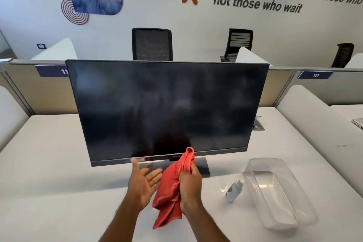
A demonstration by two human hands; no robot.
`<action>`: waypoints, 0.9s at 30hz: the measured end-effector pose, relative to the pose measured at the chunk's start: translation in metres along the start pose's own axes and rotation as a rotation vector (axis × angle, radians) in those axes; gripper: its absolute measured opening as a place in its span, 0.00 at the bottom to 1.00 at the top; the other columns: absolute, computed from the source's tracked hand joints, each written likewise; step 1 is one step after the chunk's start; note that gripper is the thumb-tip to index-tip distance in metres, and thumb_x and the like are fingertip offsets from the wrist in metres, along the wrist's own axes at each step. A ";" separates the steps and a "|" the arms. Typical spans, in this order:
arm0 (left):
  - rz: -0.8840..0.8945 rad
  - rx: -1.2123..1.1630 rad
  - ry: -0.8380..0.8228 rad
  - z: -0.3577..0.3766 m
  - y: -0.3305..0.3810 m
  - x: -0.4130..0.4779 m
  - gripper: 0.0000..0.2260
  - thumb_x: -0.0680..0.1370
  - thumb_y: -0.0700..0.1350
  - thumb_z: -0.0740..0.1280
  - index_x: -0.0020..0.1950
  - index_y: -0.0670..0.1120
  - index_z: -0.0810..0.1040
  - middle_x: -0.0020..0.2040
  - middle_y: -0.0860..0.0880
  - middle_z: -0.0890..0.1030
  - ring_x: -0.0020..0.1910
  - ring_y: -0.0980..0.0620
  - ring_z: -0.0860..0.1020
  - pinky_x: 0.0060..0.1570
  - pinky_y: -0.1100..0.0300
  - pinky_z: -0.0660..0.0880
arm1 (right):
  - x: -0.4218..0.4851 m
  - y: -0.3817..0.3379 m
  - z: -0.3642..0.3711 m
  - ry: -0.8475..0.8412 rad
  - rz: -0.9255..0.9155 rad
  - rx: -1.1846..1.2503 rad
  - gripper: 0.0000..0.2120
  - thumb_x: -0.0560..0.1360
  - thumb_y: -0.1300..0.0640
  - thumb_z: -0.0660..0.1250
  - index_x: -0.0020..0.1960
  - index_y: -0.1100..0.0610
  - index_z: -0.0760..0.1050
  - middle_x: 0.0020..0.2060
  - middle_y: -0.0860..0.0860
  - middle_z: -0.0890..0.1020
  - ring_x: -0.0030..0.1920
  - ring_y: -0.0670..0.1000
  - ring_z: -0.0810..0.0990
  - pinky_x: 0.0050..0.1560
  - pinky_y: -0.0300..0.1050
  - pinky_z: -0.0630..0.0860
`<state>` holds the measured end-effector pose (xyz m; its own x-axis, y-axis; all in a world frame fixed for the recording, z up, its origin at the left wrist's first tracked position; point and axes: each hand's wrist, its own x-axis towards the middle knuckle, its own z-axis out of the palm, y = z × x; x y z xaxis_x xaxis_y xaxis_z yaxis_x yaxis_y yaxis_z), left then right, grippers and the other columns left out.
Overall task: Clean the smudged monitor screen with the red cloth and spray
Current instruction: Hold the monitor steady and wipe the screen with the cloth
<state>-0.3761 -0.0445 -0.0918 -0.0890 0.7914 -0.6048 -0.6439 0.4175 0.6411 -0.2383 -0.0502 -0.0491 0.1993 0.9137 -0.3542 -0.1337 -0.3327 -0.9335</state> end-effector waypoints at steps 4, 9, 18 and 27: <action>-0.168 0.226 -0.235 0.019 -0.009 -0.017 0.34 0.72 0.70 0.63 0.63 0.42 0.78 0.58 0.38 0.82 0.56 0.35 0.80 0.60 0.38 0.75 | -0.001 -0.004 -0.019 -0.208 0.149 0.184 0.24 0.69 0.73 0.53 0.54 0.58 0.82 0.34 0.56 0.77 0.33 0.52 0.74 0.36 0.44 0.73; -0.071 0.392 -0.242 0.023 -0.011 -0.033 0.22 0.72 0.52 0.73 0.61 0.42 0.78 0.54 0.40 0.84 0.53 0.38 0.82 0.59 0.39 0.76 | 0.001 -0.003 -0.042 -0.441 0.194 0.238 0.11 0.78 0.58 0.65 0.60 0.56 0.78 0.51 0.60 0.85 0.52 0.61 0.84 0.56 0.60 0.80; 0.103 0.371 -0.191 0.020 -0.029 -0.049 0.23 0.71 0.46 0.75 0.64 0.47 0.75 0.55 0.45 0.84 0.53 0.42 0.83 0.54 0.42 0.79 | 0.012 -0.003 -0.071 -0.430 0.065 -0.182 0.19 0.74 0.63 0.67 0.64 0.52 0.74 0.52 0.53 0.85 0.53 0.57 0.84 0.54 0.58 0.82; 0.099 0.401 -0.287 0.023 -0.043 -0.057 0.33 0.66 0.37 0.77 0.68 0.49 0.71 0.58 0.42 0.82 0.55 0.38 0.81 0.55 0.39 0.78 | 0.014 -0.002 -0.088 -0.608 0.150 -0.256 0.28 0.71 0.59 0.72 0.68 0.46 0.69 0.57 0.53 0.83 0.57 0.56 0.83 0.57 0.57 0.80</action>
<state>-0.3263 -0.0972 -0.0737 0.1138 0.9034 -0.4135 -0.2950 0.4281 0.8542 -0.1497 -0.0575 -0.0571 -0.3955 0.7968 -0.4568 0.1322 -0.4428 -0.8868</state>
